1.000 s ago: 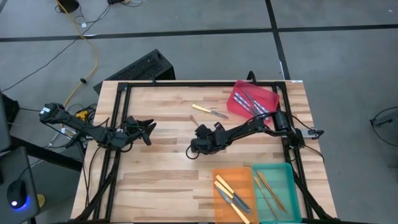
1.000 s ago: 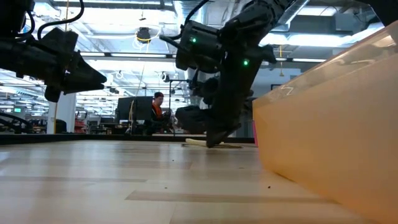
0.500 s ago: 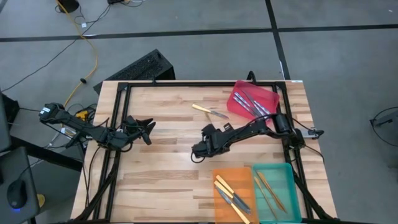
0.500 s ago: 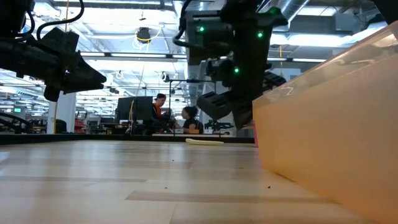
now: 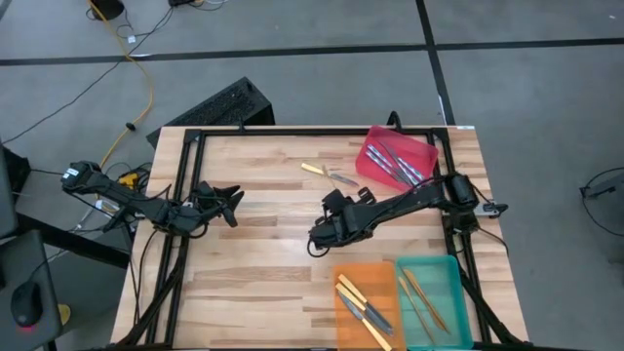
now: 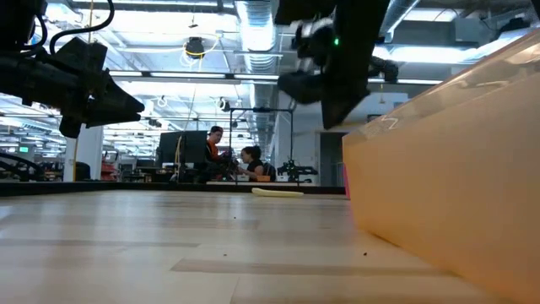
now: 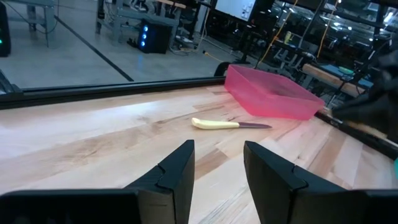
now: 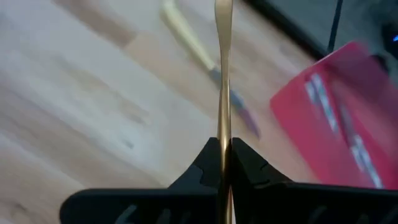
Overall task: Sort silverware by color (type)
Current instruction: Put the gold knife into the blue bin
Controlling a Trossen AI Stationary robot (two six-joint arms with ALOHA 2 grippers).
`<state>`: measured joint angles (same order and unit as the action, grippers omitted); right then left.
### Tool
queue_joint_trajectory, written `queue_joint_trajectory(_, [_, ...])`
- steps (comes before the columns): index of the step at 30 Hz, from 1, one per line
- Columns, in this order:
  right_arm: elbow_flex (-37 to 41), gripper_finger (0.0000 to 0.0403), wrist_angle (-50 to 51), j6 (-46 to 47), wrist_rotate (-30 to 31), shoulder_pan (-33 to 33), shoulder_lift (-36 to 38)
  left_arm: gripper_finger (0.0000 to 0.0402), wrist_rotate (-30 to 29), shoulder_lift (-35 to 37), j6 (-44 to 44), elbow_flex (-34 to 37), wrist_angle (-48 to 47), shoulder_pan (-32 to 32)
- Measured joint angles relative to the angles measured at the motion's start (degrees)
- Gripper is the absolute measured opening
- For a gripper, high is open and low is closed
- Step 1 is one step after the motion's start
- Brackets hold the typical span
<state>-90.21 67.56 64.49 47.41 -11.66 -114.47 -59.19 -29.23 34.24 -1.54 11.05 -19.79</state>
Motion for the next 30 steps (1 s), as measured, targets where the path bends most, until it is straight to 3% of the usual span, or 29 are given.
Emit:
queue_joint_trajectory(8, [0.0,0.0021,3.72,0.21,5.67,-0.31,7.58,0.0122,0.32,0.0,0.35,0.0,0.04,0.0])
queue_joint_trajectory(14, [0.0,0.0021,13.2,7.12,6.48,-0.3,9.98,0.0122,0.36,0.0,0.46,0.0,-0.04,0.0])
queue_joint_trajectory(19, [0.04,0.0021,22.31,15.07,3.5,-2.33,9.98,0.0122,0.36,0.0,0.1,0.0,-0.12,0.0])
queue_joint_trajectory(30, [5.29,0.0023,22.44,21.84,-4.35,-8.21,12.2,0.0122,0.38,0.0,-0.37,0.0,-0.13,0.0])
